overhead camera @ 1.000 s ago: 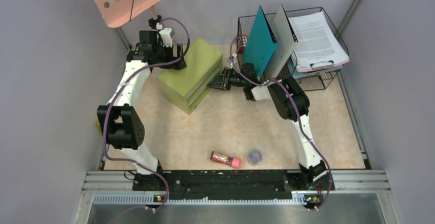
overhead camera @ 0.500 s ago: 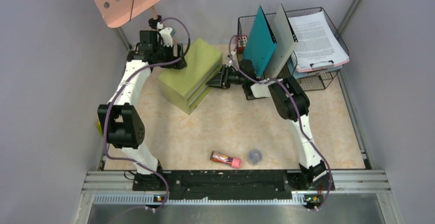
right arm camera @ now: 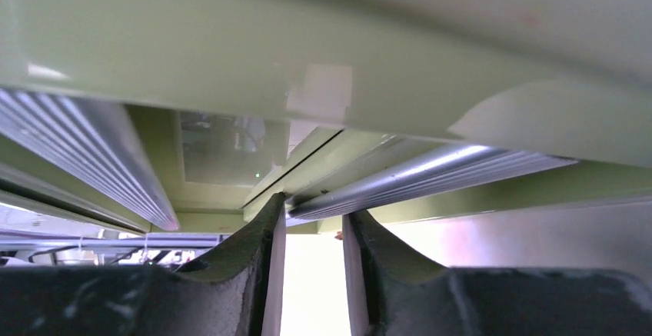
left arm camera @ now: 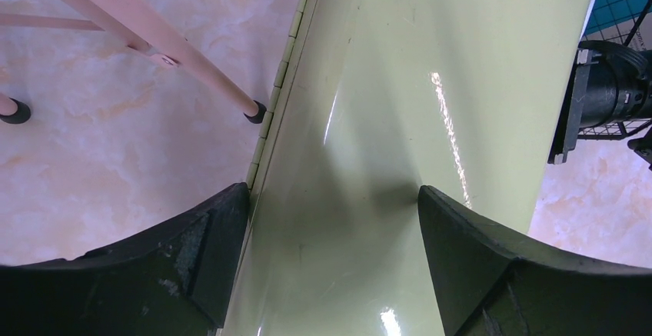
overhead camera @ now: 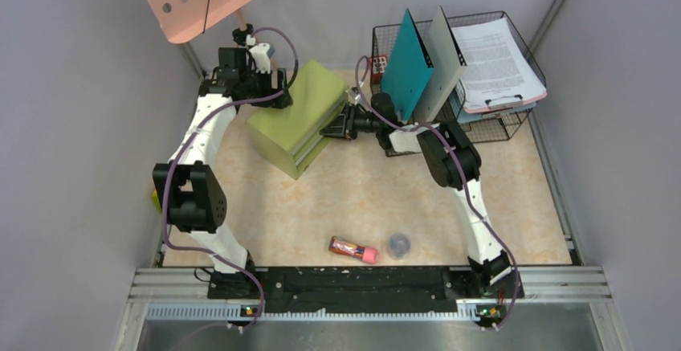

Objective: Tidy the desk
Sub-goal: Open the drawer in the storage box.

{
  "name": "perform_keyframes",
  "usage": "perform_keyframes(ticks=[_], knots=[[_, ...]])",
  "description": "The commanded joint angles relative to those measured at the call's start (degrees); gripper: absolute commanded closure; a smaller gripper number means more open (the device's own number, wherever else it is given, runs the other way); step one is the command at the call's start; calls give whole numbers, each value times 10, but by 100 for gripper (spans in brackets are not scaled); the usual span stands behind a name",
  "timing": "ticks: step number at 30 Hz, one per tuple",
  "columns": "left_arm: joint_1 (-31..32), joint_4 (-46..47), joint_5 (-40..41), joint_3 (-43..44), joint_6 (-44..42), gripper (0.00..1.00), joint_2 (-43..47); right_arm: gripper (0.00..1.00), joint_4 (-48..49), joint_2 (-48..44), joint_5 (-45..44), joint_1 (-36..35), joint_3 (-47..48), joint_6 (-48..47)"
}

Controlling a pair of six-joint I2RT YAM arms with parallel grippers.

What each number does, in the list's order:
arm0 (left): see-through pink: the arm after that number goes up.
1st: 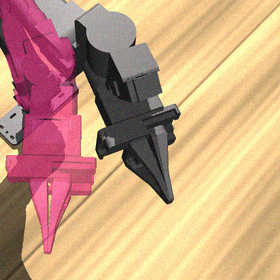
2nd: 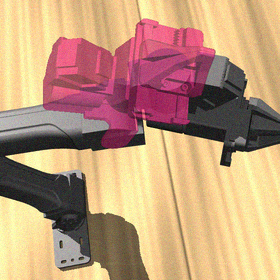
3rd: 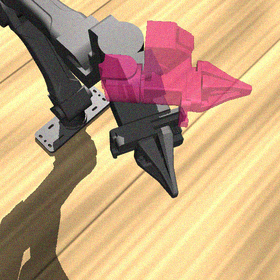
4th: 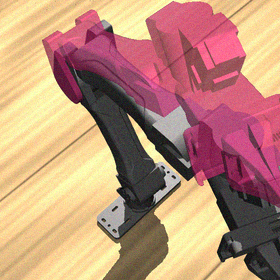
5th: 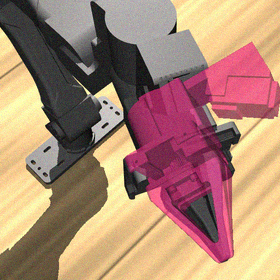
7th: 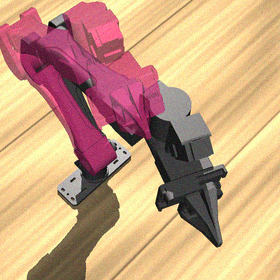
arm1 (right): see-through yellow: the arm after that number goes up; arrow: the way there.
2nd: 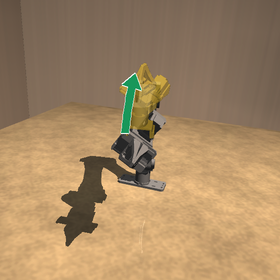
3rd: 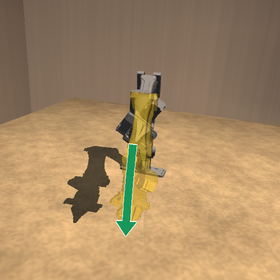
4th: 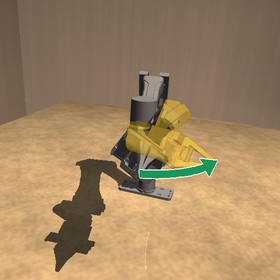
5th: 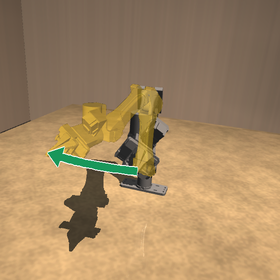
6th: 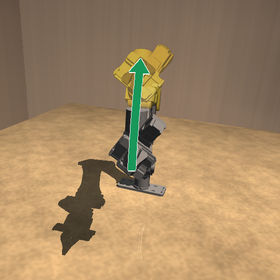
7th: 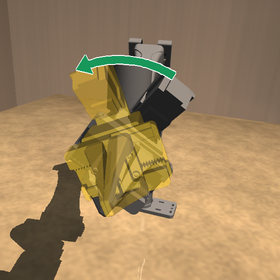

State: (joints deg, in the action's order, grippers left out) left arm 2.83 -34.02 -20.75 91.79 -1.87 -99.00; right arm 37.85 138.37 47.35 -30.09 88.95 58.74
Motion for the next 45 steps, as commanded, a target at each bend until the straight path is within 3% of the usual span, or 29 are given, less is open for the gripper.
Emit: perform_keyframes(ticks=[1, 5, 8, 31, 40, 45], knots=[[7, -40, -39, -12, -2, 16, -17, 81, 52, 7, -7, -20, 15, 4], [7, -45, -40, -17, -9, 16, -16, 96, 76, 5, -3, -22, 11, 25], [7, -47, -40, -18, -11, 17, -13, 100, 90, 0, -4, -23, 3, 33], [7, -93, -21, -39, -52, 25, 13, 100, 127, -90, -41, -55, -108, 52], [7, -95, -21, -33, -50, 24, 5, 100, 110, -75, -29, -54, -76, 46], [7, -97, -23, -26, -49, 23, 2, 73, 67, -74, -27, -53, -72, 17]])
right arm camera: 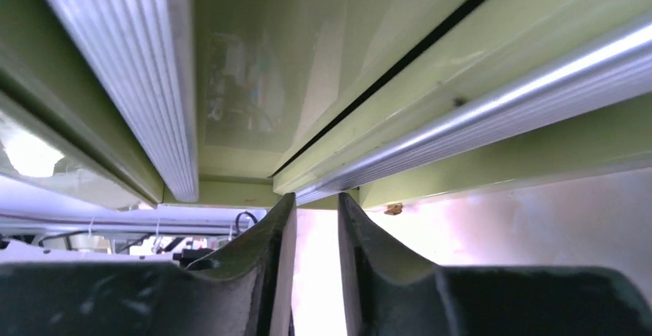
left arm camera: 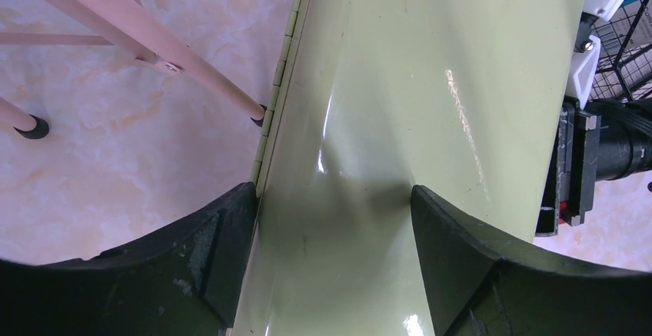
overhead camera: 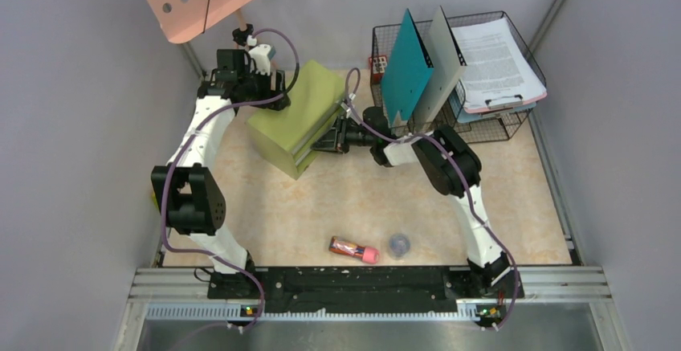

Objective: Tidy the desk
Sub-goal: Open the drawer in the storage box.

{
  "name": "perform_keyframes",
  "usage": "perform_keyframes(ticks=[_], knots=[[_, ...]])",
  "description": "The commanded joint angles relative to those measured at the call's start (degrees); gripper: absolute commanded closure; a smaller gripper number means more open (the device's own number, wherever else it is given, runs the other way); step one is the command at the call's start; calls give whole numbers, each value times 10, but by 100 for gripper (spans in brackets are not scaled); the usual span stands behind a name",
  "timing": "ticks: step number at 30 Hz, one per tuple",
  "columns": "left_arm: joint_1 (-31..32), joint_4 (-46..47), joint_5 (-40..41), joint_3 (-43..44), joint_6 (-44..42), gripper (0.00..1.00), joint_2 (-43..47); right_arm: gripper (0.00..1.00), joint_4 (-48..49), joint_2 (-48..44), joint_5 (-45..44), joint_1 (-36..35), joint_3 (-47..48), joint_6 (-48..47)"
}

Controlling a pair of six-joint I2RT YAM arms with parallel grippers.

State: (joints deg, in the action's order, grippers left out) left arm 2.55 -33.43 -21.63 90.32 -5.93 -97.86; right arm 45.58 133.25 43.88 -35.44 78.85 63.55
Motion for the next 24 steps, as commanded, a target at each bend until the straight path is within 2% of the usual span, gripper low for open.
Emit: perform_keyframes(ticks=[1, 5, 13, 24], knots=[[10, -103, -15, -10, -7, 23, -10, 71, -16, -24, 6, 2, 28, -36], [10, -105, -18, -6, -6, 23, -12, 65, -38, -28, 3, 8, 29, -56], [10, -105, -17, -7, -6, 23, -17, 61, -38, -8, 15, 13, 68, -45], [10, -110, -20, -3, -4, 23, -22, 61, -21, 21, 24, 19, 98, -15]])
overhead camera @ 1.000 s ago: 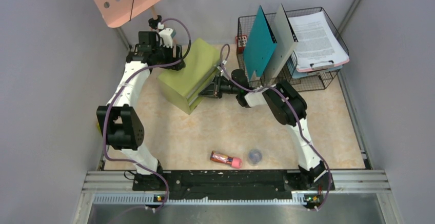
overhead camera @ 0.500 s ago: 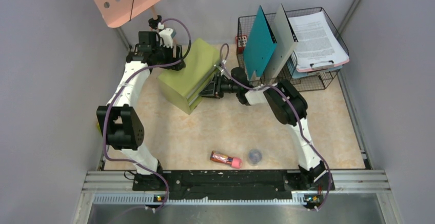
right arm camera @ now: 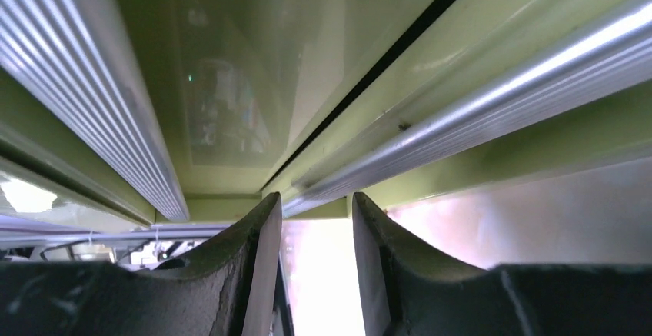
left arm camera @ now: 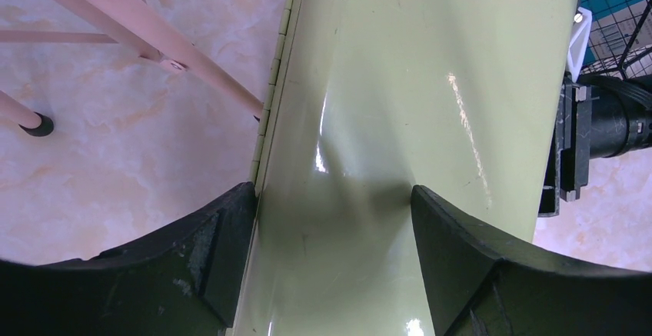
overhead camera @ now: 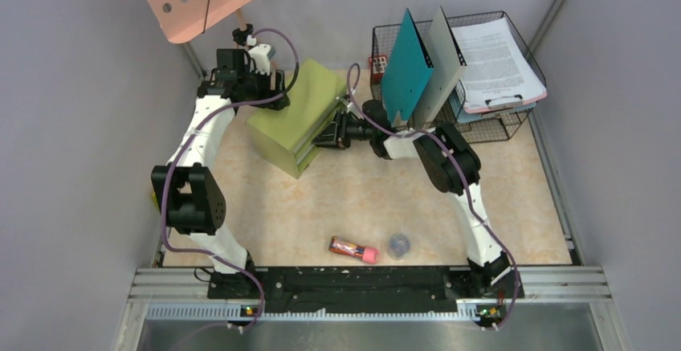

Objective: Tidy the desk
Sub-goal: Open the drawer in the storage box.

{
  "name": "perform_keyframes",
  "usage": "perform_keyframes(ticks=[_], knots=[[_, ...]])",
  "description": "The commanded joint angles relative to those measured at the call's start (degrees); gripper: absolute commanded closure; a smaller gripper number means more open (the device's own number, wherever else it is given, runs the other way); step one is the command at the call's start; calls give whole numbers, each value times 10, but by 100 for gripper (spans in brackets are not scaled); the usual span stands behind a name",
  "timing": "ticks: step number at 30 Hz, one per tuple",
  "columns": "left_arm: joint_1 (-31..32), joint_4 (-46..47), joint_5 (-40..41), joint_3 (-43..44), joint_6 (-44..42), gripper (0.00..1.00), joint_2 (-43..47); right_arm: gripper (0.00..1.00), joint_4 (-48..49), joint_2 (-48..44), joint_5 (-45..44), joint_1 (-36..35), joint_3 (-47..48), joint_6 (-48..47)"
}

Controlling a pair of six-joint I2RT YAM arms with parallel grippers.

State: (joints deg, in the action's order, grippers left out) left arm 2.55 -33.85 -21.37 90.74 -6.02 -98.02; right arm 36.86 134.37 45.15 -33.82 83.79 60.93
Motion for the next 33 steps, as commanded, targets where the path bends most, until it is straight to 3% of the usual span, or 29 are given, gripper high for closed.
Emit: perform_keyframes(ticks=[1, 10, 17, 26, 30, 33], knots=[[10, -106, -23, -8, -4, 23, -20, 62, 82, 14, 13, 2, 48, 22], [10, -102, -30, -26, 10, 24, -17, 79, 127, 23, 3, -1, 41, 65], [10, -98, -36, -56, 12, 25, -8, 73, 127, 19, -11, -1, 32, 75], [11, -93, -40, -82, 11, 26, 3, 72, 79, 16, -22, -1, 44, 49], [11, -93, -40, -80, 11, 26, 3, 83, 83, 17, -20, 0, 47, 53], [11, -92, -40, -80, 13, 26, 3, 97, 96, 14, -19, 0, 42, 62]])
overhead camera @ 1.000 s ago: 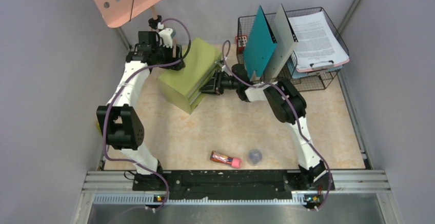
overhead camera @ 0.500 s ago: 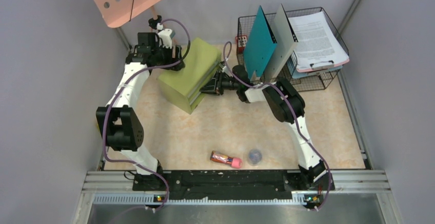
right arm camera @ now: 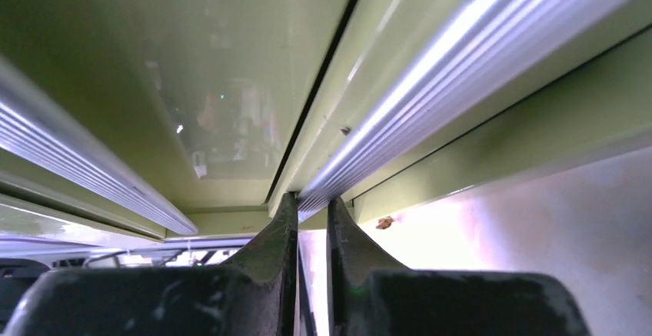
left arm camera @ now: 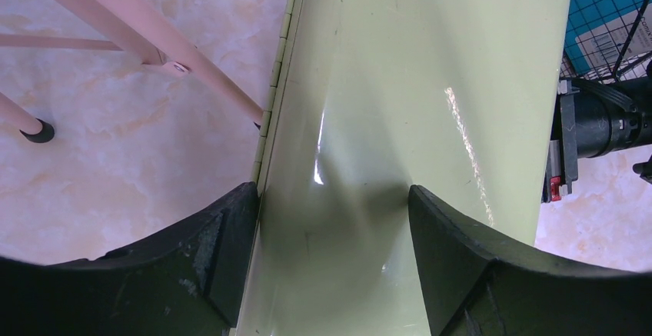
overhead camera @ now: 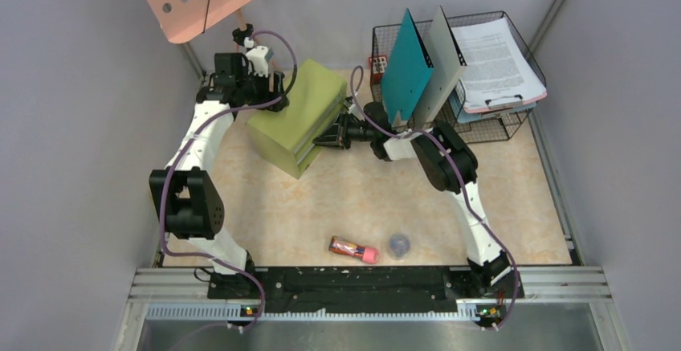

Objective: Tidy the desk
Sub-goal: Open the drawer in the storage box.

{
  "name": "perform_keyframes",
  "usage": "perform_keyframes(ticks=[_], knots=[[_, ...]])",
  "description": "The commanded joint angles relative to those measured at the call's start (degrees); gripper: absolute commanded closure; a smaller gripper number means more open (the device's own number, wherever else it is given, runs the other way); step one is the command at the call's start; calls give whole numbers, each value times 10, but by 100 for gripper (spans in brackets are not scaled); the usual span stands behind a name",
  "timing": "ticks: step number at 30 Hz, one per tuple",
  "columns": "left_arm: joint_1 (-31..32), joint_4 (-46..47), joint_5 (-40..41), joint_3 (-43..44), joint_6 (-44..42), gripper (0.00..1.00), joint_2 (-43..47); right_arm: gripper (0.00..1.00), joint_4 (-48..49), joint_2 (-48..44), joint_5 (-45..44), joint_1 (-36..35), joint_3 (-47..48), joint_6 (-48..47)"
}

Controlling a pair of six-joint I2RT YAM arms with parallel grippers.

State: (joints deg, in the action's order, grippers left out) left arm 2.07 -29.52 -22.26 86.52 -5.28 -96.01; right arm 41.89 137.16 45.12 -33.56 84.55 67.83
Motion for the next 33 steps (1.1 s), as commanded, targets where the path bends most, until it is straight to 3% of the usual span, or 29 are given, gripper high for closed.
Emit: perform_keyframes(ticks=[1, 33], knots=[[15, -135, -31, -38, 5, 26, -17, 99, 48, -16, -20, -3, 32, -6], [15, -137, -26, -25, 3, 26, -22, 100, 56, -107, -32, 6, -79, -49]])
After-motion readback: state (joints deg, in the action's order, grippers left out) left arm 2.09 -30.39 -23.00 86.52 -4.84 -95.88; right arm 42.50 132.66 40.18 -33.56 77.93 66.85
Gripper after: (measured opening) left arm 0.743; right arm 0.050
